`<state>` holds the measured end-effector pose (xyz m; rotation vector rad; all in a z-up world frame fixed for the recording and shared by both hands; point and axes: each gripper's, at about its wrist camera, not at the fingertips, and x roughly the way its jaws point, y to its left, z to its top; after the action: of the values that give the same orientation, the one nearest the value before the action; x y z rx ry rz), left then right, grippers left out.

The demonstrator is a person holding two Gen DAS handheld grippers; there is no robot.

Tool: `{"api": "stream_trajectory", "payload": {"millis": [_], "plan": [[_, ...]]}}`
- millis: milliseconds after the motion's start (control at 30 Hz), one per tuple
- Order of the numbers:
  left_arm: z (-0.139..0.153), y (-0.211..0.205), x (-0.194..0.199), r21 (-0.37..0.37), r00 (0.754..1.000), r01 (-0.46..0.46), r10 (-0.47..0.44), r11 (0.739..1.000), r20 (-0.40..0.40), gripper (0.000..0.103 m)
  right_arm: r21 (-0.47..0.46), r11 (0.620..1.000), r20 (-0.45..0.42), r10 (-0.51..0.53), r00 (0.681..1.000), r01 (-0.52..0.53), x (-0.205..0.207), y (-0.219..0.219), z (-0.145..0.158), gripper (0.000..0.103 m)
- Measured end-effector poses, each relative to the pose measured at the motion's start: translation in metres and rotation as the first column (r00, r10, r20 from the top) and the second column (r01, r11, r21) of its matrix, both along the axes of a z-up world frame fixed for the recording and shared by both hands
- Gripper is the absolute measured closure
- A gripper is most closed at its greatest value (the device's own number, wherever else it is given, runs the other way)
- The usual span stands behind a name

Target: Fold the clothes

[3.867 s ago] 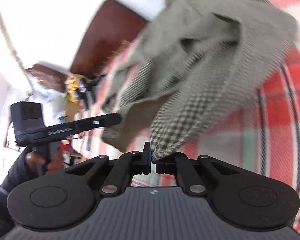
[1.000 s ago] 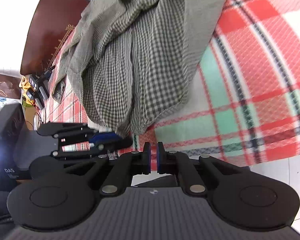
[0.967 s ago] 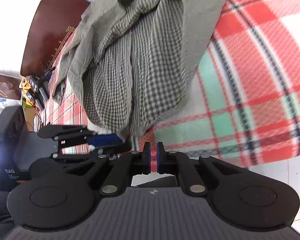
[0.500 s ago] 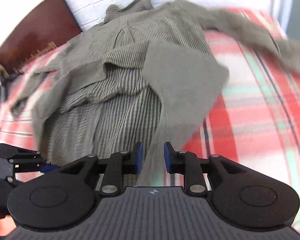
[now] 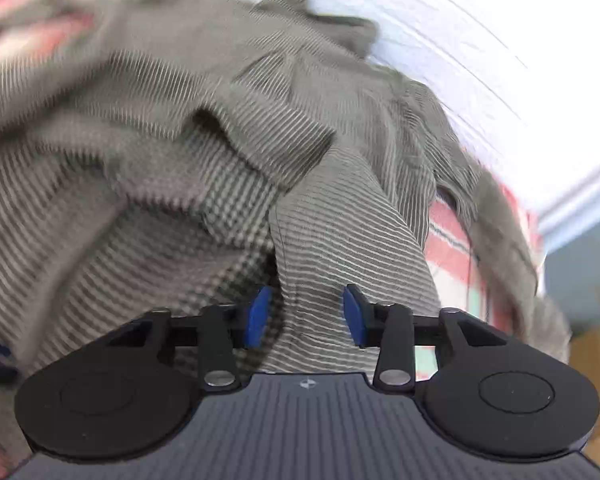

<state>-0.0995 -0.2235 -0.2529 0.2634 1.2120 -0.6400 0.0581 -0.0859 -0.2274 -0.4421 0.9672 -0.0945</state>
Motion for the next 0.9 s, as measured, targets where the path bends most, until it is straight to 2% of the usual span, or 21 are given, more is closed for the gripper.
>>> {"api": "stream_trajectory", "payload": {"millis": [167,333,500,700,767,800,833,900], "plan": [[-0.002,0.006,0.004,-0.022,1.0,-0.021,0.02,1.0,-0.022,0.101,0.138,0.984,0.096,-0.128,0.987,0.114,-0.035,-0.037,0.042,0.099],[-0.002,0.002,0.007,-0.026,1.0,-0.016,0.015,1.0,-0.027,0.101,0.263,0.925,0.106,-0.31,0.945,0.274,-0.092,-0.085,0.068,0.099],[-0.002,-0.001,0.012,-0.032,0.999,-0.013,0.011,0.999,-0.037,0.101,0.328,0.864,0.034,-0.414,0.91,0.381,-0.139,-0.106,0.058,0.099],[0.002,0.001,0.015,-0.033,0.999,-0.015,0.014,0.999,-0.036,0.099,0.337,0.817,-0.111,-0.459,0.881,0.468,-0.146,-0.112,0.011,0.096],[0.01,0.004,0.009,-0.021,1.0,-0.029,0.029,0.999,-0.011,0.094,0.338,0.808,-0.141,-0.464,0.874,0.483,-0.149,-0.113,0.006,0.096],[0.018,0.01,0.003,-0.015,0.999,-0.039,0.04,0.999,0.02,0.085,0.344,0.805,-0.143,-0.464,0.874,0.483,-0.152,-0.115,0.008,0.094],[0.026,0.021,-0.005,-0.001,0.997,-0.058,0.058,0.998,0.057,0.077,0.353,0.804,-0.134,-0.463,0.876,0.478,-0.156,-0.116,0.013,0.089],[0.041,0.042,-0.019,0.032,0.987,-0.099,0.094,0.995,0.134,0.071,0.365,0.801,-0.108,-0.469,0.877,0.474,-0.164,-0.118,0.024,0.081]]}}
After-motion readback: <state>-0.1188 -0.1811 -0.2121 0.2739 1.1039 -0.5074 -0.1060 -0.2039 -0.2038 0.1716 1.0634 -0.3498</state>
